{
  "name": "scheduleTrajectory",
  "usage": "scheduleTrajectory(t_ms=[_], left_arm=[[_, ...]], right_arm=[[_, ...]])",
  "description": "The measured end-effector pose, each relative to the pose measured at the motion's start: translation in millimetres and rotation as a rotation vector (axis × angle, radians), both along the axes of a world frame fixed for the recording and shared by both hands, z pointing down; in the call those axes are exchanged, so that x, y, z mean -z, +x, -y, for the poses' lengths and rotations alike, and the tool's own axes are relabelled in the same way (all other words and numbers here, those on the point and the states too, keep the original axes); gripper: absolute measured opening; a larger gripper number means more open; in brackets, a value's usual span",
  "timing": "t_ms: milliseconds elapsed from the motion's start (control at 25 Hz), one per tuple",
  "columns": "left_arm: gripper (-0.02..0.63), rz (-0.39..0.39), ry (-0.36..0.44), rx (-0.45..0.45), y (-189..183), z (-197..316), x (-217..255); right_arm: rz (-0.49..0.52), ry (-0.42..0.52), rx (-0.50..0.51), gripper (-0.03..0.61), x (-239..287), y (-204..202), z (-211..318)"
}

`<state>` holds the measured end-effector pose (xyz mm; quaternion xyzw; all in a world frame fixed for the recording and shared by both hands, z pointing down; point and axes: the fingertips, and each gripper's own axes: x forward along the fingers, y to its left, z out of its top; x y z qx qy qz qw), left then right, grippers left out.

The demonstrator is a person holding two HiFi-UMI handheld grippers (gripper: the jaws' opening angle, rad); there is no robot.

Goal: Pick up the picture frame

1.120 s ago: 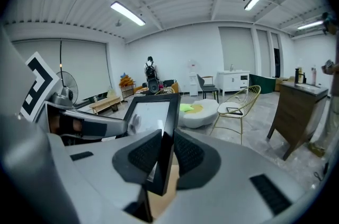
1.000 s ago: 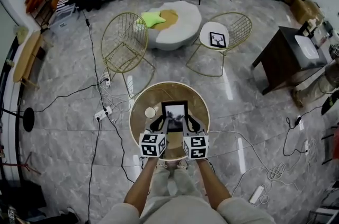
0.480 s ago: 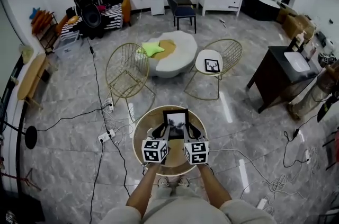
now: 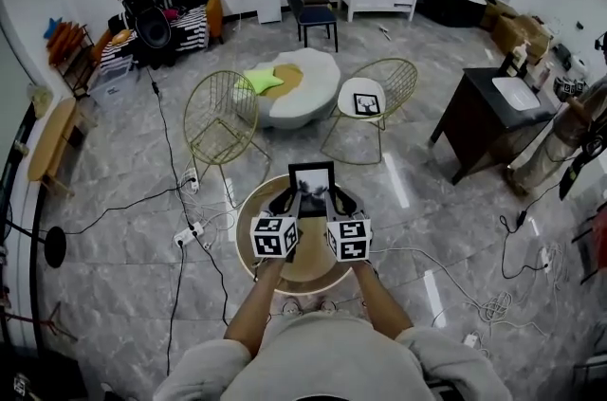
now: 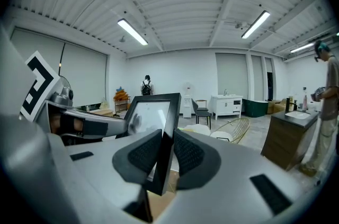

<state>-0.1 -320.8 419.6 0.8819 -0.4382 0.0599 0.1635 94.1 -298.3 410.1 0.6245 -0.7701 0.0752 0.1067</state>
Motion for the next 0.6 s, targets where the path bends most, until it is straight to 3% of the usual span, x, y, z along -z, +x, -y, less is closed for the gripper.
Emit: scheduleTrajectory(t_ms=[600], left_arm=[[0.075,0.006,0.032,-0.010,-6,-7,28]], right_arm=[[0.004,0.039,-0.005,0.074,26,-6,-8]])
